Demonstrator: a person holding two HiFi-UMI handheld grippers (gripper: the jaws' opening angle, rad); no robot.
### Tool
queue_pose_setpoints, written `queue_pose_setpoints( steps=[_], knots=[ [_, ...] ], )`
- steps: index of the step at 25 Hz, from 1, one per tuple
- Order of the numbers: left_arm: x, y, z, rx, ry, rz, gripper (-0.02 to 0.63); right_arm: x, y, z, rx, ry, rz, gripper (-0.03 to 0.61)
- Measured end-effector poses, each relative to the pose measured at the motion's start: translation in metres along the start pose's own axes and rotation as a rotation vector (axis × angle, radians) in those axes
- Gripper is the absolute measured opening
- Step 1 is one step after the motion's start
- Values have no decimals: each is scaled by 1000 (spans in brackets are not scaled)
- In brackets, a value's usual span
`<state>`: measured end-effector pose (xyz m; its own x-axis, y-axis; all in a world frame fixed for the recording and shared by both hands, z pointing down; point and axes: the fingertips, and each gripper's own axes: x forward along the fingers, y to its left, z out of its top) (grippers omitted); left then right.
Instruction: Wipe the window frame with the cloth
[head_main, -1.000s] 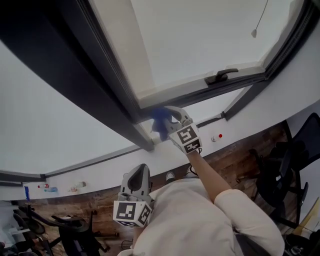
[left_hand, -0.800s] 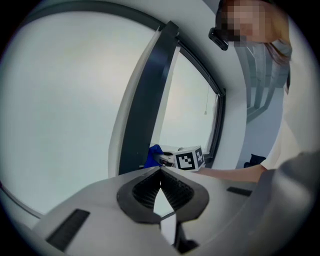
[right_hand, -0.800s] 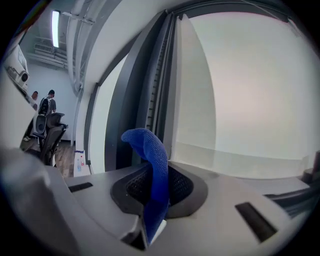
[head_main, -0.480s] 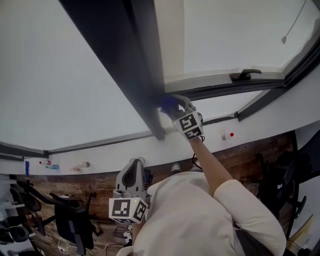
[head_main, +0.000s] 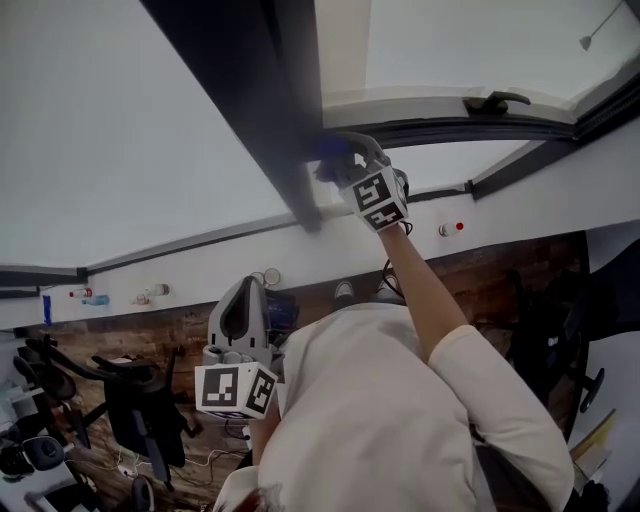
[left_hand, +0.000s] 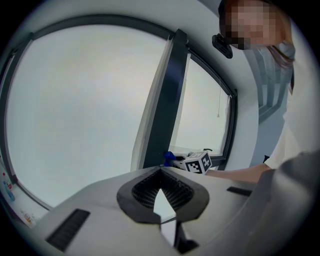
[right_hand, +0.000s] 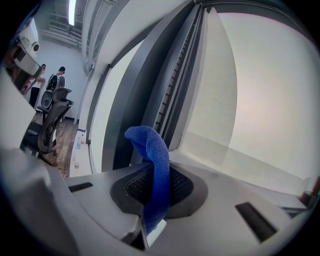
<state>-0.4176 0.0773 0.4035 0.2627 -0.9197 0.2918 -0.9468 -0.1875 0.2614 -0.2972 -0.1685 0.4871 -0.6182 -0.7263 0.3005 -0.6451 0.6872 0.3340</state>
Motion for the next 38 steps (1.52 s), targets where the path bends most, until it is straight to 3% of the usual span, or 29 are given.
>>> queue_pose_setpoints(
  steps=[24,38],
  knots=[
    [42,-31,7,28,12,-96,8,-22,-32,-16,-54,22,-6,44],
    [67,-68,2,50,37,-153,8,-40,-60,-32,-28,21,-19,44]
  ],
)
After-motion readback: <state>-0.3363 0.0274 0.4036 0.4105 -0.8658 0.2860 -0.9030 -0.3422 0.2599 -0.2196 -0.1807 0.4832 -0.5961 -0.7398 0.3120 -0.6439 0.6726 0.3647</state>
